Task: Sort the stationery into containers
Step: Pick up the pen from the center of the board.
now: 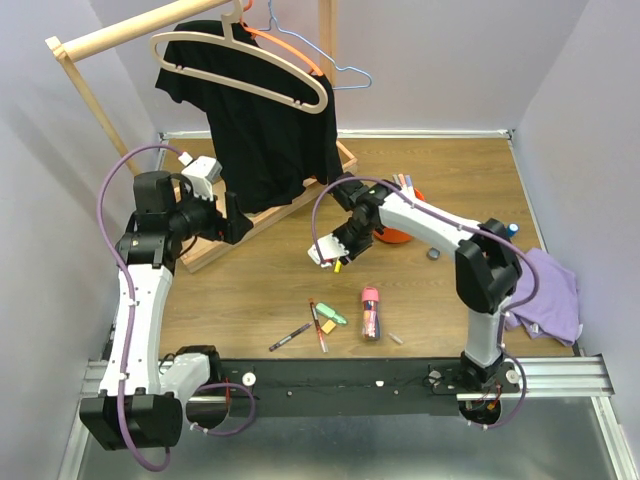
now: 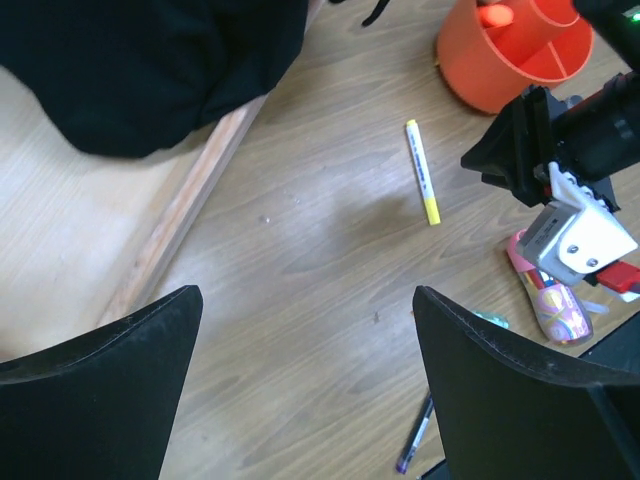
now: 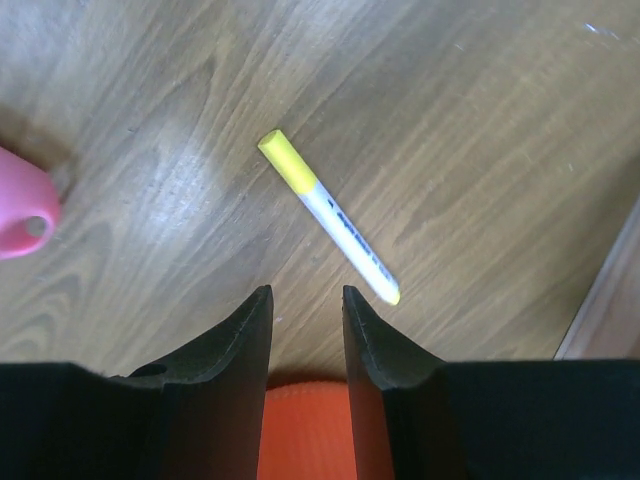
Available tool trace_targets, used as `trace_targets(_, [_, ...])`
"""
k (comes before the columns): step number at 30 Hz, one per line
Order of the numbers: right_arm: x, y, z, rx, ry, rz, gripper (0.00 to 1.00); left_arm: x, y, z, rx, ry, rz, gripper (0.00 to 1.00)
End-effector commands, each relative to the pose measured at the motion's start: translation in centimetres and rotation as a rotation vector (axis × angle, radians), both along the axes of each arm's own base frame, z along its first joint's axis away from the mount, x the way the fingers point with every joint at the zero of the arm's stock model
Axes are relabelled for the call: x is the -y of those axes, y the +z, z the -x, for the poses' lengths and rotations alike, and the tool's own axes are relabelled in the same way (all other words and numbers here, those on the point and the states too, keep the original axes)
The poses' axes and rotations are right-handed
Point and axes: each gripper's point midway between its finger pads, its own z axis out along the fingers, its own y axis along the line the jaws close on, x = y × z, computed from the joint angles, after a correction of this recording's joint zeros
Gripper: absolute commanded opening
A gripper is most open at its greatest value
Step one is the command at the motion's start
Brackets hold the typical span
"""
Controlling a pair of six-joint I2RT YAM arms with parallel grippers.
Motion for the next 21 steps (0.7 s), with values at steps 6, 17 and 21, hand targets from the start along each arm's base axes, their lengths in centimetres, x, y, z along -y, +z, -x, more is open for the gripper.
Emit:
trace_targets(6, [-1.7,-4.5,-1.7,0.052,0.264,0.088,0.41,-1.7,-1.3,1.7,-0.071,0.074,-0.013,0.96])
trace_targets(17, [-2.0,-8.1,-2.2,0.007,0.304,0.138,0.40,-2.1,-2.2,0.9,-0.107,0.080,-0.010,0.96])
trace_targets(21, [-1.1,-9.6,-1.5,-0.055,0.321,0.201,0.38,-1.9,-2.3,0.5,-0.110,0.071,0.000,0.96])
